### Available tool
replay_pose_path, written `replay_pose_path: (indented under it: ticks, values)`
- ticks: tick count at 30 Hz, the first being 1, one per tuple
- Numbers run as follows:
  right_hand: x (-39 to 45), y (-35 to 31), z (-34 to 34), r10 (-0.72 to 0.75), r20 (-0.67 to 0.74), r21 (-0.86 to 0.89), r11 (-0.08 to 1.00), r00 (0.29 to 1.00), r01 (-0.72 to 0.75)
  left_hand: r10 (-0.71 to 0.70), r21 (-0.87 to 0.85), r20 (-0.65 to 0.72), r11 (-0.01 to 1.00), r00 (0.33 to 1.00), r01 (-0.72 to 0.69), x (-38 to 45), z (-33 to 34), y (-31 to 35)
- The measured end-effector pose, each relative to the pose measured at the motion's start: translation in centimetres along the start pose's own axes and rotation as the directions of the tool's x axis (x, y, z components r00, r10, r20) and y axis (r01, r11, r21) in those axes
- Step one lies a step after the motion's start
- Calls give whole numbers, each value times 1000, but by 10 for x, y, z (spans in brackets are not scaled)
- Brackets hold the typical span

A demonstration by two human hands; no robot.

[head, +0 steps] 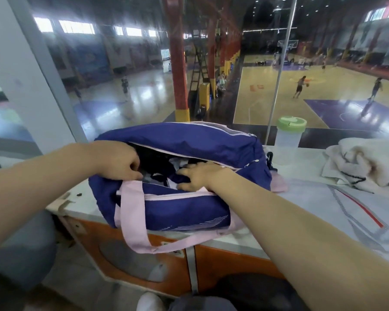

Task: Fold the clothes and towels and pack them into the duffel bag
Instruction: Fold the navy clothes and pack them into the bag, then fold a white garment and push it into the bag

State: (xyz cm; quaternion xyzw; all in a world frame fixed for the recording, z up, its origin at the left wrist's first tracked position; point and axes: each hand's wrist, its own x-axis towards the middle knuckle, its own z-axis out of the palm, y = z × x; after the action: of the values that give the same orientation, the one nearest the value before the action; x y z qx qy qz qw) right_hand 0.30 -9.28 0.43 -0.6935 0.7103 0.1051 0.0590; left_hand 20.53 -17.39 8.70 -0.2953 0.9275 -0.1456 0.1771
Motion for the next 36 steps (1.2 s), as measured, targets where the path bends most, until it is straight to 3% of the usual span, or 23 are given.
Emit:
replay_pose_path:
  ticks: [4, 8, 11, 17, 23, 27, 32, 36]
  values:
    - [5, -9, -9, 188, 176, -28, 982, 966, -186, 12, -137, -118, 990, 993, -28, 4, -3, -25]
    - [-13, -16, -24, 208, 186, 25, 976, 960, -216, -10, -213, -172, 977, 985, -27, 16, -11, -43]
    - [-32, -17, -33, 145, 122, 141, 977, 982, -162, 5, -201, -192, 979, 981, -45, 22, -12, -48]
    - [-50, 6, -48, 166, -175, 420, 904, 970, -79, 26, -163, -214, 985, 976, -62, 25, -1, -53]
    - [-67, 15, -47, 218, -317, 609, 793, 923, 21, 60, -372, -255, 915, 965, -155, 14, -9, -3]
    - [-94, 5, -17, 303, -404, 716, 692, 863, 92, 28, -491, -323, 850, 946, -193, -8, -13, 41]
    - [-140, -1, 18, 513, -458, 816, 566, 726, 115, -57, -501, -489, 835, 870, -227, -27, -7, 99]
    - [-180, 9, 23, 595, -478, 841, 523, 646, 141, -199, -647, -605, 687, 771, -331, -33, -8, 160]
